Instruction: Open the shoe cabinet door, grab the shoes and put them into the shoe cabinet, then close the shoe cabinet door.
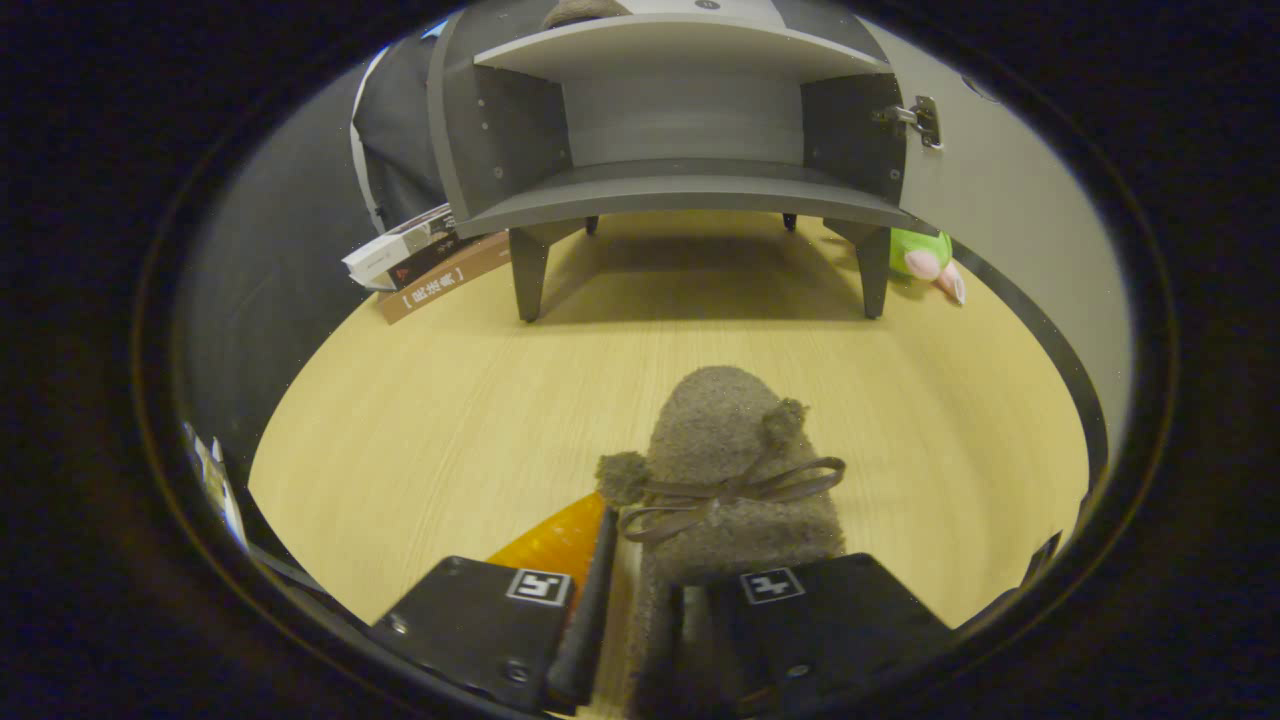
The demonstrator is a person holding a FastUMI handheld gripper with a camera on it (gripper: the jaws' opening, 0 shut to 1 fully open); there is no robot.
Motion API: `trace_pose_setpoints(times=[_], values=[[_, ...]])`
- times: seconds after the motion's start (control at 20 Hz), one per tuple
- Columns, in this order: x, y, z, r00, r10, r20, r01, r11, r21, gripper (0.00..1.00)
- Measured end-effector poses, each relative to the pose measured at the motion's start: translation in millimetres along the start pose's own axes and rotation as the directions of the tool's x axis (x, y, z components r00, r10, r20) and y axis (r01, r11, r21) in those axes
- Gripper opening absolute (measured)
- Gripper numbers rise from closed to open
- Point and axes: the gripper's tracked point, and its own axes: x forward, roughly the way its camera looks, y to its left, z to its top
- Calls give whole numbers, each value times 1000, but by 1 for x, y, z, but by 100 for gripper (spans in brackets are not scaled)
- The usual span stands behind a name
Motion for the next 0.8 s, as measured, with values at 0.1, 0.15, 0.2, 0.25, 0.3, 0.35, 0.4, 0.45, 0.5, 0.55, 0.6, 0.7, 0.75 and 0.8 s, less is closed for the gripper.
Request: trace_pose_setpoints(times=[0.1, 0.15, 0.2, 0.25, 0.3, 0.35, 0.4, 0.45, 0.5, 0.55, 0.6, 0.7, 0.75, 0.8], values=[[-1, 2, 0, 1000, 19, -4, -19, 1000, -15, 32], [-1, 5, 0, 999, 31, -7, -31, 999, -24, 21], [-1, 6, -2, 999, 38, -14, -39, 999, -29, 14], [-3, 7, 0, 998, 52, -26, -53, 998, -23, 11], [-8, 12, 0, 996, 82, -36, -82, 997, -7, 8], [-15, 14, 5, 995, 97, -27, -97, 995, -2, 7], [-22, 13, 8, 995, 97, -12, -97, 995, -16, 6], [-31, 13, 12, 996, 94, 1, -94, 995, -28, 6], [-42, 14, 14, 995, 99, 6, -99, 995, -29, 6], [-51, 14, 18, 995, 104, 15, -103, 994, -24, 6], [-64, 13, 23, 994, 103, 28, -102, 995, -16, 5], [-90, 12, 39, 993, 98, 67, -97, 995, -18, 6], [-103, 11, 48, 991, 93, 95, -92, 995, -24, 6], [-119, 11, 59, 988, 93, 124, -90, 996, -27, 5]])
